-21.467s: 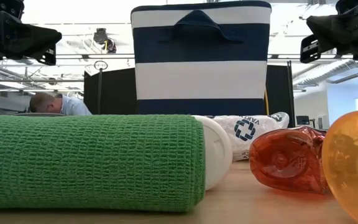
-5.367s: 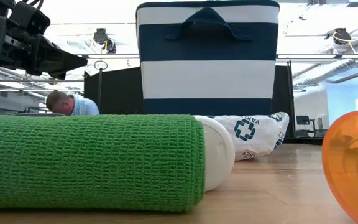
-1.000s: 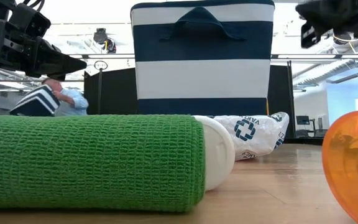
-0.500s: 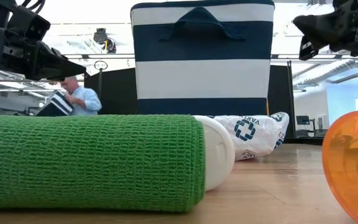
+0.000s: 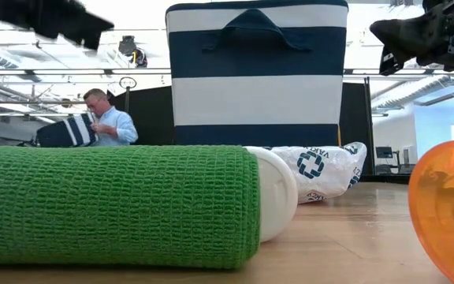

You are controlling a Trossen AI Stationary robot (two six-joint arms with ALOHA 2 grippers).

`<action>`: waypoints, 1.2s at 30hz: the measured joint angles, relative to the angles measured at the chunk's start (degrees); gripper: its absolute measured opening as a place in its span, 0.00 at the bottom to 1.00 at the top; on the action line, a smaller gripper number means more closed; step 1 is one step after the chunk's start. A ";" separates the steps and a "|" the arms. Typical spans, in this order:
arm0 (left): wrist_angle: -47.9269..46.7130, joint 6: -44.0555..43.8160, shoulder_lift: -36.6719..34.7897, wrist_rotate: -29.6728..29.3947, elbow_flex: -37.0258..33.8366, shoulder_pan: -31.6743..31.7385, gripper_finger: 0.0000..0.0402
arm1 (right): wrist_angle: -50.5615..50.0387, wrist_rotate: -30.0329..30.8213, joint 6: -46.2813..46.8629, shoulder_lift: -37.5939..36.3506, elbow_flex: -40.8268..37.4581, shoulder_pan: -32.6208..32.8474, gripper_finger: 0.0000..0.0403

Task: Pick & place medical supplies in basket/bin
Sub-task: Put the green bandage into the blue bin

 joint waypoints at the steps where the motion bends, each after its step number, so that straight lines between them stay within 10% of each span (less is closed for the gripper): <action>1: -2.59 -0.76 2.39 -1.74 3.55 -1.48 0.01 | 0.00 0.02 0.00 0.00 -0.01 0.00 0.00; 11: -20.34 -13.72 31.55 -11.99 32.54 -14.48 0.03 | -0.04 -0.07 0.08 0.00 -0.07 0.00 0.00; 22: -41.97 -31.56 56.29 -6.10 59.85 -21.10 0.29 | -0.04 -0.07 0.71 0.00 -0.07 0.01 0.00; 36: -42.53 -40.05 70.90 2.72 65.41 -18.16 0.79 | -0.07 0.04 2.25 0.45 -0.09 0.00 0.00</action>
